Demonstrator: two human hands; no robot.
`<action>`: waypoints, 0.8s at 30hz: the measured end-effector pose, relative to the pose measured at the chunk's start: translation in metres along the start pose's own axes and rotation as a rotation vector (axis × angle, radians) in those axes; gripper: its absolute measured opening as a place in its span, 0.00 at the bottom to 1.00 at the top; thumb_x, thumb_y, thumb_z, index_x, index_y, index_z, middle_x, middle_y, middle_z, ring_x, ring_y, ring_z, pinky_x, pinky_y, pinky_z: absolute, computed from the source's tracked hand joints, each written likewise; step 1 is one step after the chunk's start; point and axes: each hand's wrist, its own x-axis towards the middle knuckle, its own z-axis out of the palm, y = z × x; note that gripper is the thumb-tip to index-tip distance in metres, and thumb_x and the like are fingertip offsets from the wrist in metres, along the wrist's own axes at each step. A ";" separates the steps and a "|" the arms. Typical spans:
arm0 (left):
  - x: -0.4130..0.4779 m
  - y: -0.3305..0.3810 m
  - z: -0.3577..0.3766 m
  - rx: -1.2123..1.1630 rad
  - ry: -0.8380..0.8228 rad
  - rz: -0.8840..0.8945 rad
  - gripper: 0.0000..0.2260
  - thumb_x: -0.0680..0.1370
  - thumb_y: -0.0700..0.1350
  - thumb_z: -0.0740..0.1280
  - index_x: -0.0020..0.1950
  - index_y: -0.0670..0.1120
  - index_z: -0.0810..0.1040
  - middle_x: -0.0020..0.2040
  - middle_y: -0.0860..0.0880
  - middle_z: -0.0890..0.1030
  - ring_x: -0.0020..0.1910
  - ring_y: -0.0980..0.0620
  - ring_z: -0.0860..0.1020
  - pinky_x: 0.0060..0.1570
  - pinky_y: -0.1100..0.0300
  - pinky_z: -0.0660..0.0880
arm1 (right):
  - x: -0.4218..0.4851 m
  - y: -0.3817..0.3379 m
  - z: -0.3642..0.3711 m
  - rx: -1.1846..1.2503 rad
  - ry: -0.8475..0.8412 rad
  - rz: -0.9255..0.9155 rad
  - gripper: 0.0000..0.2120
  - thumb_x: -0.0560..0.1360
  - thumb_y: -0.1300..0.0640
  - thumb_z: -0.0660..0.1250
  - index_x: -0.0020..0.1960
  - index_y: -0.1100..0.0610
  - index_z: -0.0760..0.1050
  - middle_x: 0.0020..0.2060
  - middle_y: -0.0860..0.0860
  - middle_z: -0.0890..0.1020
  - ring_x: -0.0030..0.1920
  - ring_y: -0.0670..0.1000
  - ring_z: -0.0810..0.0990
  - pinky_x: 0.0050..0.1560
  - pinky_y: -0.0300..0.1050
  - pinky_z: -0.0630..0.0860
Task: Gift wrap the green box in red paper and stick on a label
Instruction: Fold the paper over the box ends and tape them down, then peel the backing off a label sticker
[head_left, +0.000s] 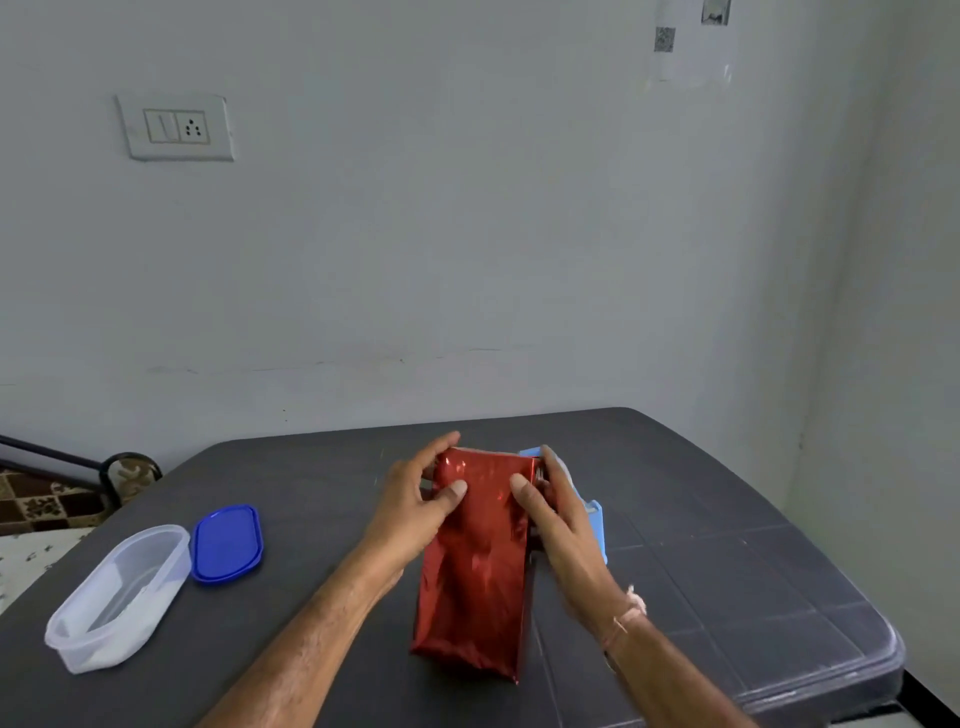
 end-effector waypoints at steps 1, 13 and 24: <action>0.000 -0.007 0.002 -0.005 0.042 -0.039 0.23 0.79 0.44 0.73 0.72 0.61 0.75 0.61 0.49 0.79 0.54 0.55 0.81 0.51 0.63 0.81 | 0.009 0.006 -0.001 0.056 -0.014 0.081 0.34 0.74 0.40 0.75 0.76 0.48 0.69 0.65 0.51 0.82 0.64 0.51 0.82 0.69 0.58 0.76; -0.052 -0.094 -0.009 -0.293 -0.165 -0.395 0.26 0.76 0.47 0.77 0.72 0.54 0.74 0.63 0.52 0.84 0.62 0.53 0.82 0.66 0.51 0.76 | 0.025 0.052 -0.001 -0.106 -0.369 0.466 0.16 0.80 0.57 0.70 0.67 0.57 0.78 0.58 0.56 0.86 0.60 0.56 0.85 0.61 0.49 0.80; -0.026 -0.096 -0.010 -0.329 -0.004 -0.360 0.15 0.77 0.48 0.74 0.63 0.52 0.79 0.62 0.52 0.85 0.57 0.57 0.84 0.47 0.68 0.79 | 0.054 0.049 0.013 -0.287 -0.242 0.447 0.26 0.77 0.57 0.74 0.73 0.61 0.72 0.64 0.54 0.83 0.58 0.51 0.84 0.53 0.42 0.80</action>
